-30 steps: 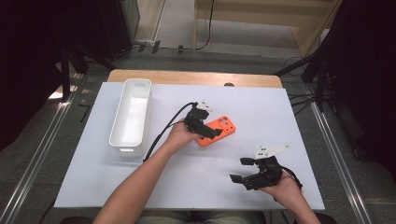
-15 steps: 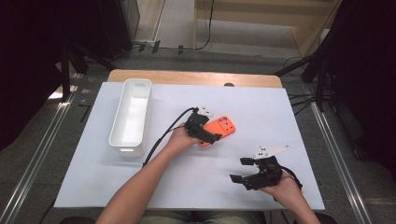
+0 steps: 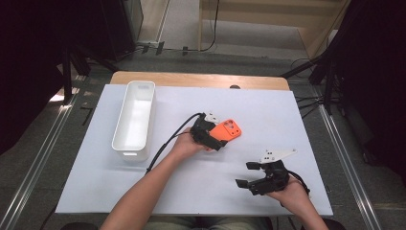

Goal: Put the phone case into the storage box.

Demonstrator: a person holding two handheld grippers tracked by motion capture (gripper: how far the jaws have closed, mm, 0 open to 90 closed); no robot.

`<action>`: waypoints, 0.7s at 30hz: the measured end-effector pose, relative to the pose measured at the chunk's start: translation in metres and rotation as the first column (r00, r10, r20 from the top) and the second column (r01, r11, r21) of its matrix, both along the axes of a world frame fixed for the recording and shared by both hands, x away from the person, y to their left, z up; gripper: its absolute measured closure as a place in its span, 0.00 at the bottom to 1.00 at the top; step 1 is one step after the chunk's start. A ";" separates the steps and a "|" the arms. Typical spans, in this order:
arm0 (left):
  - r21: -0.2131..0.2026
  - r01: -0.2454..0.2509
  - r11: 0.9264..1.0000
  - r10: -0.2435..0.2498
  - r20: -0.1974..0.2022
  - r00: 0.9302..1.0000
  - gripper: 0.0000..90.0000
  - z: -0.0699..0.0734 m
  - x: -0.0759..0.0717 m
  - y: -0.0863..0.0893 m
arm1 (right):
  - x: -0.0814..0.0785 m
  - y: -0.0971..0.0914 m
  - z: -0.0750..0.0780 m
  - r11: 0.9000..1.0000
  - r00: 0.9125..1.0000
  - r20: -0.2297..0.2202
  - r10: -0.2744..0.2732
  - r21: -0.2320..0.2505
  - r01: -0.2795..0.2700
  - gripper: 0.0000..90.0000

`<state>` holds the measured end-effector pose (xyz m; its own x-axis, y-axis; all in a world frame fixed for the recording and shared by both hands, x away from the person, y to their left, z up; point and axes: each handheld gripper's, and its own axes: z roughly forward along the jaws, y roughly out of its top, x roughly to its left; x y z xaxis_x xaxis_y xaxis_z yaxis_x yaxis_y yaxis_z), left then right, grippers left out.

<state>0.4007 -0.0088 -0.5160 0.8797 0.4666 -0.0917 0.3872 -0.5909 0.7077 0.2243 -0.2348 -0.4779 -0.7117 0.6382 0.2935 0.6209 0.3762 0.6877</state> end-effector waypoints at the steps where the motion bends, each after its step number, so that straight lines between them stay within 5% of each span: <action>1: 0.004 0.000 1.000 0.000 0.002 1.000 0.07 0.000 0.000 0.000 | 0.000 0.000 0.000 1.000 1.000 0.001 0.001 0.000 -0.001 0.20; 9: 0.081 0.002 0.997 -0.007 0.067 0.998 0.09 -0.001 -0.006 -0.006 | 0.000 0.000 -0.001 1.000 1.000 0.003 0.004 -0.011 -0.004 0.20; 21: 0.082 0.003 0.997 -0.010 0.088 0.996 0.12 -0.001 -0.007 -0.005 | 0.000 0.001 -0.001 1.000 1.000 0.001 0.006 -0.012 -0.006 0.20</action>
